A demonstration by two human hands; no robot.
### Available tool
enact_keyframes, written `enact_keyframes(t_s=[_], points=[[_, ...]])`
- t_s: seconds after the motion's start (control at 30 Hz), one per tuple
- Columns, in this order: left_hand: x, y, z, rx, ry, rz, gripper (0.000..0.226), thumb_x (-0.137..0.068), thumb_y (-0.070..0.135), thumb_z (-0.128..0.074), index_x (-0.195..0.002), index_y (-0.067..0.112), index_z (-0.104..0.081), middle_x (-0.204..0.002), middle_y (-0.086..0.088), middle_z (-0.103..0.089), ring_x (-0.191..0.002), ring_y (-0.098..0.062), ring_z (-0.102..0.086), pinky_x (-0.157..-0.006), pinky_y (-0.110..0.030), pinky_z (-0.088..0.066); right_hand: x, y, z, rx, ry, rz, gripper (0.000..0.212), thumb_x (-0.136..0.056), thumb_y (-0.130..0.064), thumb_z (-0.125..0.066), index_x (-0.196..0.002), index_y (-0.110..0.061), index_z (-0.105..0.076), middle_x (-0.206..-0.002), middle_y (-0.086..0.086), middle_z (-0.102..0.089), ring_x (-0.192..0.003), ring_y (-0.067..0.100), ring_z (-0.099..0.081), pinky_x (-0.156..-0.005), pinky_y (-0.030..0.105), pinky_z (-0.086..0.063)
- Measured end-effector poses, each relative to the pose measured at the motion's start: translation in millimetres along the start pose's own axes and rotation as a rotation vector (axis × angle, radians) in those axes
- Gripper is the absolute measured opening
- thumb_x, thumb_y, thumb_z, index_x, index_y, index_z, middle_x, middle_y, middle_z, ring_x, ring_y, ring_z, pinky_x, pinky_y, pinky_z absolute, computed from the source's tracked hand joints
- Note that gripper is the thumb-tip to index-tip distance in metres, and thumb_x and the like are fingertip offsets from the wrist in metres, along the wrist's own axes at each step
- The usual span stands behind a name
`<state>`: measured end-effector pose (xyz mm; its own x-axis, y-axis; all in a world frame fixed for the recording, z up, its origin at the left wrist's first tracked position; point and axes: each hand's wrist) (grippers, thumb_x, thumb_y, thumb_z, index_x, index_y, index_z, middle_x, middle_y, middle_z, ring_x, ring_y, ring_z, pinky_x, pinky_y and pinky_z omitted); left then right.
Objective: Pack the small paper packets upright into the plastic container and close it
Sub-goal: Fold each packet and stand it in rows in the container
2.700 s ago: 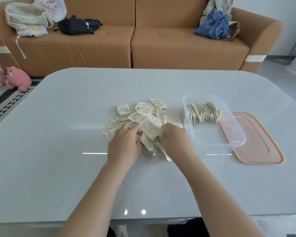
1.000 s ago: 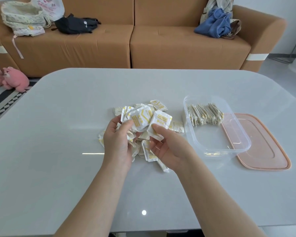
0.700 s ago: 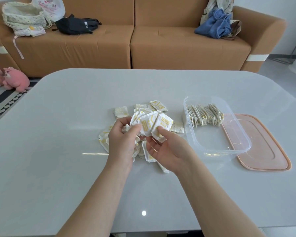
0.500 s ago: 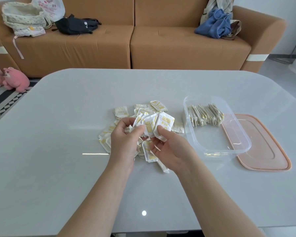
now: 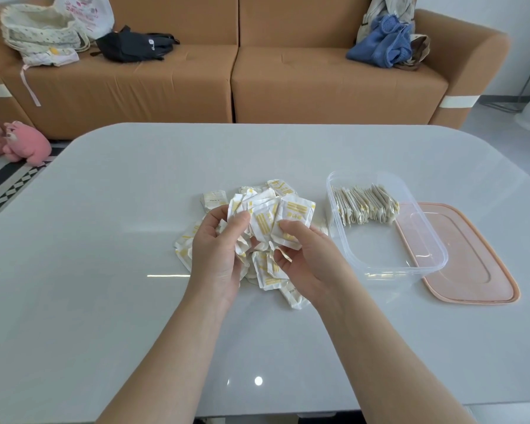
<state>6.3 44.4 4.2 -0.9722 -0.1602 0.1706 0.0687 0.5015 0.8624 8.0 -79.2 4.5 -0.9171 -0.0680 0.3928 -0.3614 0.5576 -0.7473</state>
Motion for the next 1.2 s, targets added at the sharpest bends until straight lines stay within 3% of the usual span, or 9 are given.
enact_keyframes(t_s=[0.1,0.17,0.27,0.4,0.53,0.73,0.87,1.0,1.2], points=[[1.1,-2.7,-0.3,-0.095,-0.010,-0.024,0.015,-0.086,-0.001,-0.062,-0.088,0.014,-0.059,-0.083,-0.008,-0.067,-0.072,-0.022,-0.063,-0.064,-0.032,-0.052,-1.3,2.6,0.9,0.024,-0.036,0.000,0.009,-0.091,-0.010,-0.059,-0.099,-0.012,-0.063,-0.084,0.005,-0.067,-0.072,0.016,-0.059,-0.064,0.025,-0.042],[1.3,-3.8,-0.4,-0.077,-0.013,-0.017,0.016,-0.086,-0.002,-0.062,-0.087,0.013,-0.059,-0.086,-0.009,-0.068,-0.076,-0.023,-0.064,-0.069,-0.034,-0.053,-1.6,2.7,1.7,0.037,-0.041,-0.002,0.009,-0.094,-0.014,-0.056,-0.098,-0.012,-0.064,-0.084,0.006,-0.068,-0.068,0.016,-0.060,-0.063,0.026,-0.042],[-0.8,0.4,0.6,0.095,0.000,0.010,0.015,-0.087,-0.003,-0.058,-0.091,0.012,-0.058,-0.095,-0.012,-0.067,-0.084,-0.025,-0.065,-0.065,-0.028,-0.055,-1.8,1.8,2.8,0.028,-0.026,-0.026,0.010,-0.096,-0.014,-0.055,-0.092,-0.012,-0.064,-0.082,0.005,-0.069,-0.071,0.017,-0.060,-0.066,0.028,-0.043],[-1.2,3.5,2.3,0.170,-0.077,0.053,0.015,-0.089,-0.001,-0.054,-0.096,0.011,-0.059,-0.093,-0.010,-0.069,-0.080,-0.023,-0.067,-0.062,-0.026,-0.055,-2.8,3.8,3.5,-0.036,-0.105,-0.035,0.012,-0.097,-0.013,-0.052,-0.096,-0.008,-0.062,-0.096,0.013,-0.069,-0.089,0.026,-0.063,-0.076,0.031,-0.049],[0.2,1.2,2.7,0.065,-0.095,0.079,0.014,-0.089,0.001,-0.056,-0.095,0.013,-0.061,-0.102,-0.014,-0.067,-0.091,-0.029,-0.065,-0.066,-0.030,-0.055,-1.7,1.6,2.4,-0.015,-0.127,0.039,0.016,-0.099,-0.012,-0.049,-0.096,-0.006,-0.064,-0.083,0.007,-0.071,-0.074,0.020,-0.066,-0.080,0.033,-0.049],[2.1,-1.3,1.7,-0.205,-0.133,0.020,0.007,-0.090,0.008,-0.061,-0.094,0.010,-0.066,-0.091,-0.010,-0.068,-0.083,-0.025,-0.066,-0.061,-0.029,-0.056,-3.9,3.0,3.2,-0.045,-0.047,0.108,0.016,-0.097,-0.011,-0.052,-0.110,-0.009,-0.060,-0.094,0.008,-0.067,-0.086,0.022,-0.062,-0.076,0.030,-0.048],[3.4,1.8,-0.4,-0.170,-0.120,0.039,0.007,-0.091,0.014,-0.061,-0.089,0.011,-0.066,-0.089,-0.011,-0.068,-0.078,-0.024,-0.066,-0.056,-0.029,-0.055,-3.4,-0.2,6.6,-0.033,-0.038,0.144,0.013,-0.096,-0.007,-0.052,-0.106,-0.007,-0.060,-0.091,0.007,-0.066,-0.086,0.022,-0.062,-0.076,0.029,-0.049],[1.9,3.1,2.8,-0.165,-0.077,0.042,0.004,-0.090,0.012,-0.063,-0.087,0.011,-0.066,-0.086,-0.008,-0.068,-0.077,-0.024,-0.064,-0.055,-0.027,-0.054,-1.7,-6.1,11.5,0.144,-0.076,0.195,0.013,-0.095,-0.004,-0.053,-0.097,-0.011,-0.064,-0.085,0.002,-0.070,-0.081,0.015,-0.066,-0.074,0.026,-0.050],[2.3,-0.9,3.9,-0.256,-0.070,0.033,0.006,-0.087,0.006,-0.065,-0.090,0.010,-0.068,-0.086,-0.009,-0.069,-0.079,-0.025,-0.066,-0.060,-0.029,-0.056,-2.4,-1.6,9.8,-0.043,-0.181,0.086,0.019,-0.095,0.001,-0.049,-0.105,-0.002,-0.065,-0.093,0.009,-0.072,-0.084,0.019,-0.070,-0.076,0.026,-0.055]])
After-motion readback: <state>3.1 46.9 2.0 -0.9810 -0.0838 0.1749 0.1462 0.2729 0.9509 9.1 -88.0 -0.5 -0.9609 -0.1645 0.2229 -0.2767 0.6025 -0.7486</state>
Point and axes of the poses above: each hand's wrist, its own x-axis away from the middle knuckle, its own z-axis out of the back of the hand, y = z × x
